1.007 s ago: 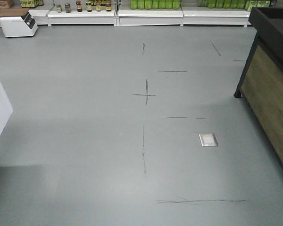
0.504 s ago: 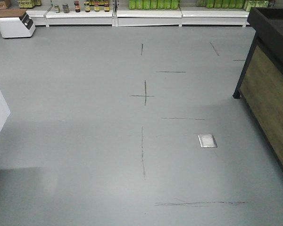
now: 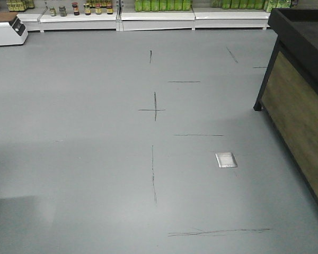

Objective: Pick three apples into basket with both arms
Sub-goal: 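Drive the base forward across the floor toward the fruit tables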

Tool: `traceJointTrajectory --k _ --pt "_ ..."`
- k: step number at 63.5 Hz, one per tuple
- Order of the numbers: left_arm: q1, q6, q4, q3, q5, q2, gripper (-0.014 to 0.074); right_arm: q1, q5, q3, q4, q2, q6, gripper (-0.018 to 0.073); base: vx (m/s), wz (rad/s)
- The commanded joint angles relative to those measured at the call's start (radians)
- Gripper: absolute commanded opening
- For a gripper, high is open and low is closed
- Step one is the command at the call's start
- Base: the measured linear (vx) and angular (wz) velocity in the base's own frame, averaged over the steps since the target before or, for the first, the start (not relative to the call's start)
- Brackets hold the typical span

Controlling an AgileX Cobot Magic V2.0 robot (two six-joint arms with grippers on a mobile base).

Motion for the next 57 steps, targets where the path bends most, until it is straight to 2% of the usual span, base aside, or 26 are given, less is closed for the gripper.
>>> traceJointTrajectory --k 1,57 --pt "-0.006 -0.008 -0.002 0.023 -0.079 -0.014 -0.0006 -0.002 -0.073 0.014 -0.004 -0.011 -0.004 -0.0009 0.05 -0.06" --pt "-0.006 -0.008 -0.002 0.023 -0.079 -0.014 -0.0006 -0.002 -0.074 0.014 -0.004 -0.011 -0.004 -0.0009 0.01 0.02"
